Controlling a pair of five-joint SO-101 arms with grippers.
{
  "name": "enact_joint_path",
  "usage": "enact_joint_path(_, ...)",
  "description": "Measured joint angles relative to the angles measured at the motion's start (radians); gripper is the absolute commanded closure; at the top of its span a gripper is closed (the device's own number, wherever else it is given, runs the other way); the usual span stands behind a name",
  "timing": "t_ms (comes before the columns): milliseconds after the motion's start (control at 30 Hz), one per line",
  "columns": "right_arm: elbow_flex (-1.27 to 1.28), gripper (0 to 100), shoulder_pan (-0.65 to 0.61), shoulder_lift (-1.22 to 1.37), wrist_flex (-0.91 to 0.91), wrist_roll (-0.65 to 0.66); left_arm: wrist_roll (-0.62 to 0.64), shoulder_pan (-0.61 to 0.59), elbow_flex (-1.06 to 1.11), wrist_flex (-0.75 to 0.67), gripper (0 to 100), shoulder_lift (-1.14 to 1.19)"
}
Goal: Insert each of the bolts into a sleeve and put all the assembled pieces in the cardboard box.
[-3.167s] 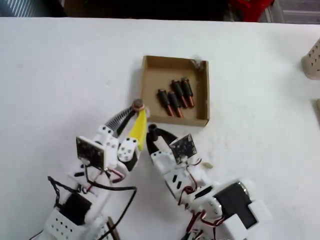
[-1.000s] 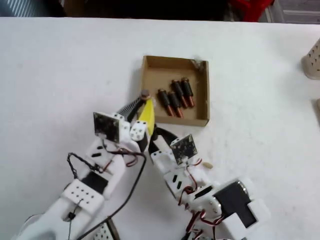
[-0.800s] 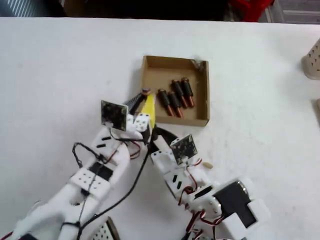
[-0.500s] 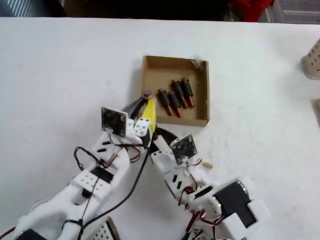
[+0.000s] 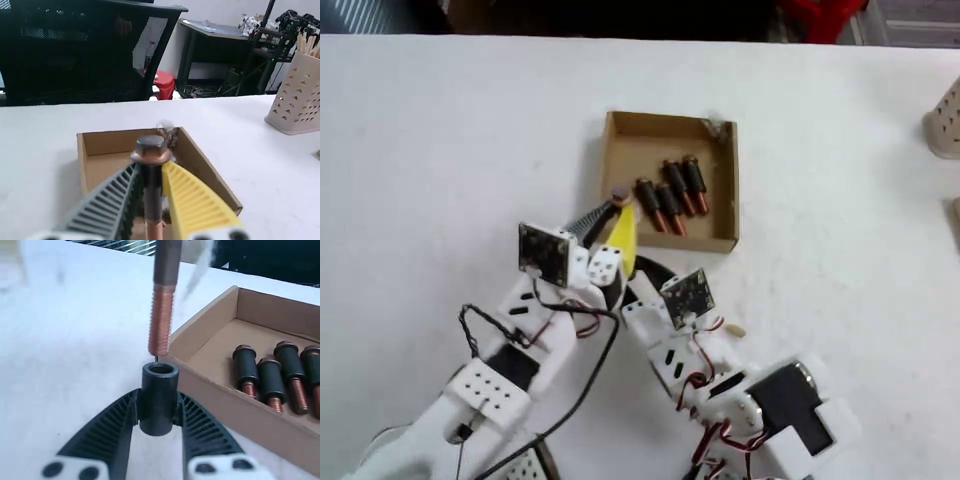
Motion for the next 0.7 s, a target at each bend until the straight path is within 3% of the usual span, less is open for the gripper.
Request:
enact_joint_path(200,0.0,98.2,-0.005,0.002,0.002,0.0,0.0,-0.002,-0.002,0.031,98,0.035)
enact_joint_path(500,0.0,98.2,-0.003,0.002,0.0,0.0,0.0,-0.009,-0.035,-0.081,98,0.318)
enact_joint_path(700,0.0,98.2,-0.002,0.002,0.0,0.0,0.0,-0.012,-0.037,-0.121,98,0.304)
